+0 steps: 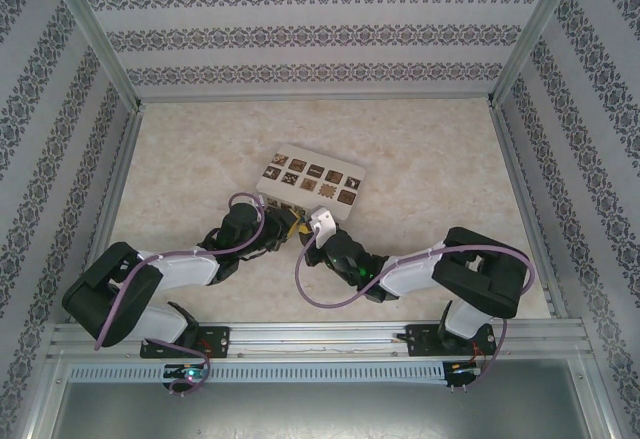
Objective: Unlock the padlock with the key
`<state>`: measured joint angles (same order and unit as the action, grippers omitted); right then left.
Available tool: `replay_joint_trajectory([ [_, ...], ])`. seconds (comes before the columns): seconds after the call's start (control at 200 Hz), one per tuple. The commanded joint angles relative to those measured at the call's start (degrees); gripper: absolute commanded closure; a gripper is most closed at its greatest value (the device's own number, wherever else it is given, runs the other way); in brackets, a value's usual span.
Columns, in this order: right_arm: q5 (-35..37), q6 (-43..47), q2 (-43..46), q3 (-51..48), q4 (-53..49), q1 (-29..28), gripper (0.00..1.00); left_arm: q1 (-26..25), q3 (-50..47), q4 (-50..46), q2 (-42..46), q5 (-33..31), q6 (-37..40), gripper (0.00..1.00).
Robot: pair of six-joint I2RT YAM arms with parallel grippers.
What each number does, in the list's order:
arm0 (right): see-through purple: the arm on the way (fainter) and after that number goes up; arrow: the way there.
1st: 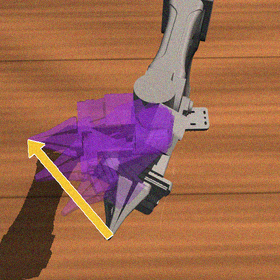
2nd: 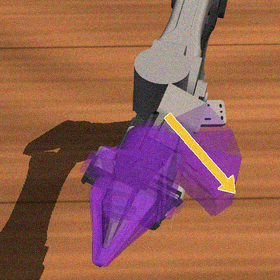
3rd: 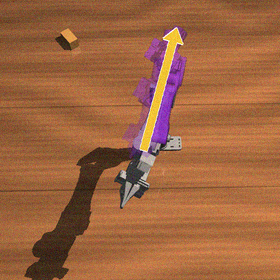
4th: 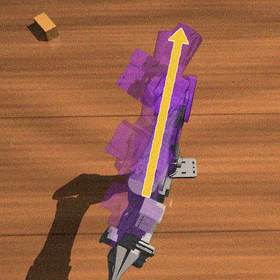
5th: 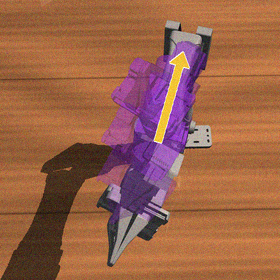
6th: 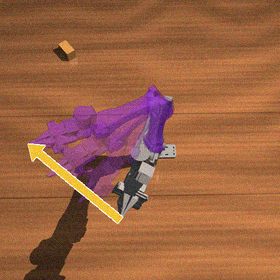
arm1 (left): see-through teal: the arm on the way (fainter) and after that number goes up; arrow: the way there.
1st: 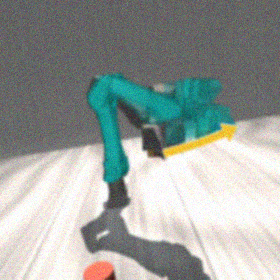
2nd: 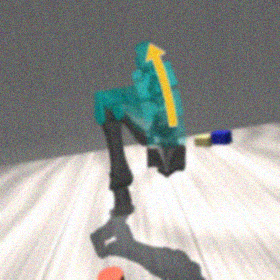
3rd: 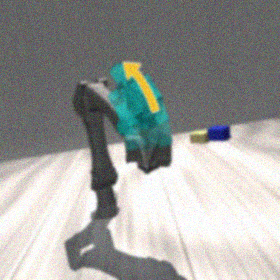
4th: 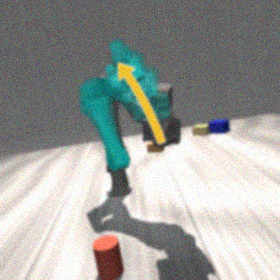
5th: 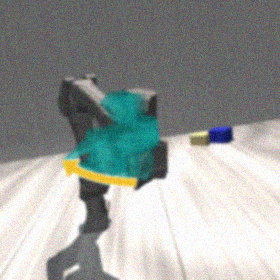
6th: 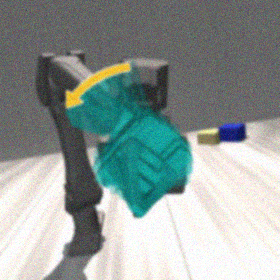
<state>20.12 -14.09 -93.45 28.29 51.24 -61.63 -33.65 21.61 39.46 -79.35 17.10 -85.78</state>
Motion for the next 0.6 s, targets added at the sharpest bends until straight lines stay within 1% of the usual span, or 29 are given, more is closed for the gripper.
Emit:
replay_joint_trajectory([
  [0.0, -1.3, -2.1, -1.4, 0.3, 6.1, 0.1, 1.0, -1.3, 0.4, 5.4, 0.7, 4.8, 0.1, 0.76],
  [0.075, -1.0, -2.5, -1.9, -0.2, 6.5, 0.0, 1.0, -1.3, 0.5, 4.5, 1.0, 4.5, 0.5, 0.73],
  [0.395, -0.5, -7.1, -2.9, -2.4, 7.8, 0.0, 1.0, -1.3, -1.5, 2.1, 2.5, 2.0, 1.5, 0.66],
  [0.495, 0.1, -9.2, -2.2, -3.4, 7.8, 0.0, 1.0, -1.3, -1.6, -2.7, 5.3, 0.3, 4.0, 0.64],
  [0.595, 0.9, -12.7, -0.5, -4.8, 7.1, 0.1, 1.0, -1.3, -0.4, -11.3, 10.0, -1.8, 8.7, 0.61],
])
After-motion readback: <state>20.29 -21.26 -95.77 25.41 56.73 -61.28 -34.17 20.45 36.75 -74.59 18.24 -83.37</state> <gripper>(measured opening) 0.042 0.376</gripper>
